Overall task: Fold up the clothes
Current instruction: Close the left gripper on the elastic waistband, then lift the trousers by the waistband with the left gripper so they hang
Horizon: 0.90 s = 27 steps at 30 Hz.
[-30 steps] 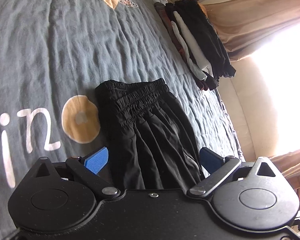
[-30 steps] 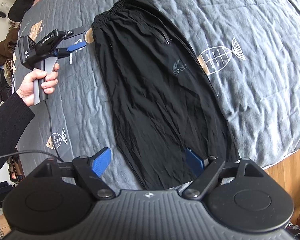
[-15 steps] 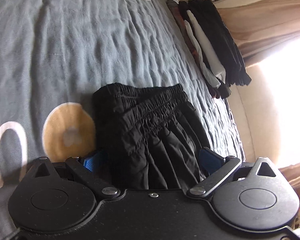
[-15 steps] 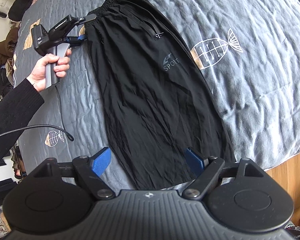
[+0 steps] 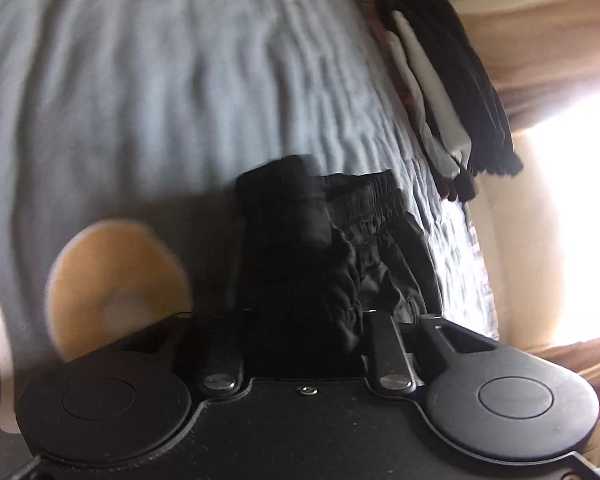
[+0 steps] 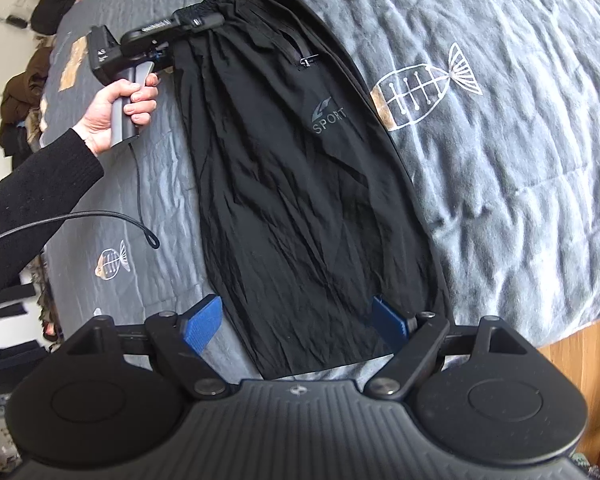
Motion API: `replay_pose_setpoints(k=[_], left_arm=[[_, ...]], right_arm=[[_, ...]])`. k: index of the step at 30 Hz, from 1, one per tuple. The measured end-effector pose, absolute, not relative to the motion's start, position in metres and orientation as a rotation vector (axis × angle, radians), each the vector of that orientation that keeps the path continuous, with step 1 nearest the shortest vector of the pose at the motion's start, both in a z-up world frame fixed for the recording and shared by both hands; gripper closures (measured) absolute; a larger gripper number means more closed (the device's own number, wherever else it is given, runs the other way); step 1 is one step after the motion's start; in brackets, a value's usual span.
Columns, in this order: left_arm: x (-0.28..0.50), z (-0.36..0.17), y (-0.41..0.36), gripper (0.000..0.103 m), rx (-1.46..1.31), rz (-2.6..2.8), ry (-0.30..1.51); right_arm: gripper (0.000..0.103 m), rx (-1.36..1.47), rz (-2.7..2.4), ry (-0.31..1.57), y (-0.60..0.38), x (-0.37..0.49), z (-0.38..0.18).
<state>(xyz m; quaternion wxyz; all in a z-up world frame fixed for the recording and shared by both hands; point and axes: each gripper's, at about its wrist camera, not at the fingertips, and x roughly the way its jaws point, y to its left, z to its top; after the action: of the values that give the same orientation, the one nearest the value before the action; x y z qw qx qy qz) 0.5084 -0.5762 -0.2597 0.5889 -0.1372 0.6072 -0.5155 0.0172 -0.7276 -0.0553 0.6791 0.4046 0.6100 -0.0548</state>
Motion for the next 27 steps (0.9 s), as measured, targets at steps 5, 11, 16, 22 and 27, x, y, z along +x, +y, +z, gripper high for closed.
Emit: replay_pose_setpoints(k=[5, 11, 16, 22, 27], left_arm=[[0.509, -0.261, -0.575, 0.087, -0.302, -1.209, 1.408], [0.508, -0.26, -0.579, 0.086, -0.29, -1.212, 1.402], [0.507, -0.258, -0.578, 0.086, -0.285, -1.215, 1.391], [0.506, -0.257, -0.579, 0.085, -0.269, -1.22, 1.383], [0.507, -0.258, -0.579, 0.085, -0.27, -1.222, 1.377]], right_arm=[[0.021, 0.842, -0.038, 1.414, -0.754, 0.009, -0.076], [0.021, 1.122, 0.171, 1.381, -0.801, -0.017, -0.123], [0.021, 1.155, 0.275, 1.349, -0.816, -0.011, -0.154], [0.021, 1.128, 0.342, 1.376, -0.824, 0.005, -0.189], [0.02, 1.193, 0.409, 1.374, -0.83, 0.001, -0.209]])
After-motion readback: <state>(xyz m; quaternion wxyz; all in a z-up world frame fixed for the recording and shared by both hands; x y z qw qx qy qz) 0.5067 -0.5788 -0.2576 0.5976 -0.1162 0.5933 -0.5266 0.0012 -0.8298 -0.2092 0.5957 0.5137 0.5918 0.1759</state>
